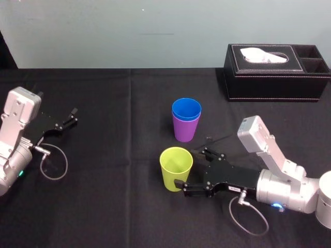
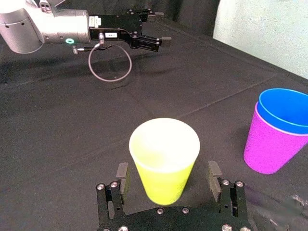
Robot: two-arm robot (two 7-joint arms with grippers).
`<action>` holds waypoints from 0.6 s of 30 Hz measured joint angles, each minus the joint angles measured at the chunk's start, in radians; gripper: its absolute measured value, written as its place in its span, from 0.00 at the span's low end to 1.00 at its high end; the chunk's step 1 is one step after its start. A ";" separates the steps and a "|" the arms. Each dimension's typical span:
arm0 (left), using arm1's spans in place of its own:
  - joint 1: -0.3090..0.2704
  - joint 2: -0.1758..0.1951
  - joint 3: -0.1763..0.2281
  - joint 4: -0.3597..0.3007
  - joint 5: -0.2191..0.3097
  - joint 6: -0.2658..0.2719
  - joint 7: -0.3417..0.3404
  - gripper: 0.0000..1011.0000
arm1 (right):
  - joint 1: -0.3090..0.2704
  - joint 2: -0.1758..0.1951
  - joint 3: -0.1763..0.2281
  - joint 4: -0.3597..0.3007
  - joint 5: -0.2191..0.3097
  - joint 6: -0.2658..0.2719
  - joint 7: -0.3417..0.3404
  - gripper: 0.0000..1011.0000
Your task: Stack the three plastic cups sequentially using one hand.
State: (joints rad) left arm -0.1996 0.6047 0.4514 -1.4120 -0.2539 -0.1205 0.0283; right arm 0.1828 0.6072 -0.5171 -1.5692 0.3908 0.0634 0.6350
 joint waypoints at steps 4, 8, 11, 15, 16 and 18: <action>0.000 0.000 0.000 0.000 0.000 0.000 0.000 1.00 | 0.018 -0.010 -0.013 0.011 -0.007 0.005 0.001 0.99; 0.000 0.000 0.000 0.000 0.000 0.000 0.000 1.00 | 0.043 -0.025 -0.034 0.024 -0.024 0.010 0.001 0.99; 0.000 0.000 0.000 0.000 0.000 0.000 0.000 1.00 | 0.057 -0.034 -0.046 0.033 -0.032 0.014 0.001 0.99; 0.000 0.000 0.000 0.000 0.000 0.000 0.000 1.00 | 0.065 -0.039 -0.054 0.038 -0.038 0.017 0.003 0.99; 0.000 0.000 0.000 0.000 0.000 0.000 0.000 1.00 | 0.065 -0.039 -0.054 0.038 -0.038 0.017 0.003 0.99; 0.000 0.000 0.000 0.000 0.000 0.000 0.000 1.00 | 0.063 -0.038 -0.053 0.037 -0.037 0.017 0.003 0.99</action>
State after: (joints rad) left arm -0.1995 0.6047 0.4514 -1.4120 -0.2539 -0.1206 0.0283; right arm 0.2463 0.5687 -0.5697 -1.5320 0.3535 0.0802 0.6377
